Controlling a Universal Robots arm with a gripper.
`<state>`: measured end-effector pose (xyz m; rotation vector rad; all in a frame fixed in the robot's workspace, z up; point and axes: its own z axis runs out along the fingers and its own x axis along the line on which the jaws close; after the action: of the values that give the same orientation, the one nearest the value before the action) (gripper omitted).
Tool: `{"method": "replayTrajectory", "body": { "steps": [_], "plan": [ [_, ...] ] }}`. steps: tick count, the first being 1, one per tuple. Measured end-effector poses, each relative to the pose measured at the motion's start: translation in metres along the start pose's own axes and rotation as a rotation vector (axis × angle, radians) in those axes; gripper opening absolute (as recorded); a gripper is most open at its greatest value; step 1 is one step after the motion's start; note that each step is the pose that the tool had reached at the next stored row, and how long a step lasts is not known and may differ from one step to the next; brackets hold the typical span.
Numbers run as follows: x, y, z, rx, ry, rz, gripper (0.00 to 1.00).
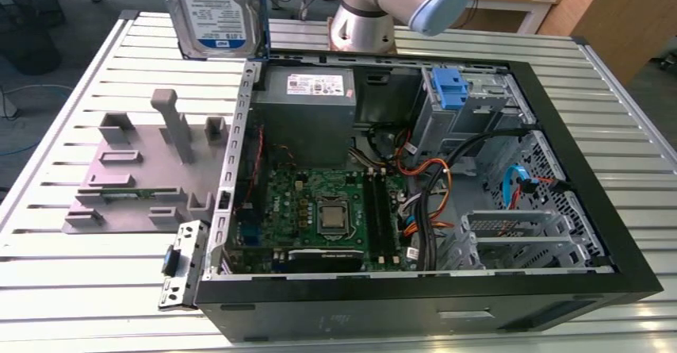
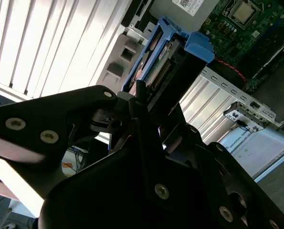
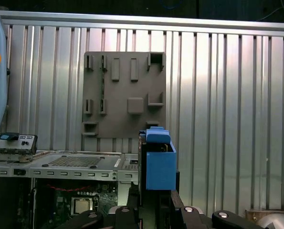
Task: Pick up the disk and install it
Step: 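Pick up the disk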
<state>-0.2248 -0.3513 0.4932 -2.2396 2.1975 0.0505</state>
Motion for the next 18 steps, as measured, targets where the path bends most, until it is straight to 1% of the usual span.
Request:
{"method": "replayTrajectory", "body": {
  "steps": [5,18],
  "plan": [
    [0.0003,-0.0171,0.0001,-0.0001,0.0001,0.000,0.35],
    [0.0013,-0.0644,0.0004,-0.0001,0.0000,0.000,0.35]
  ]
}}
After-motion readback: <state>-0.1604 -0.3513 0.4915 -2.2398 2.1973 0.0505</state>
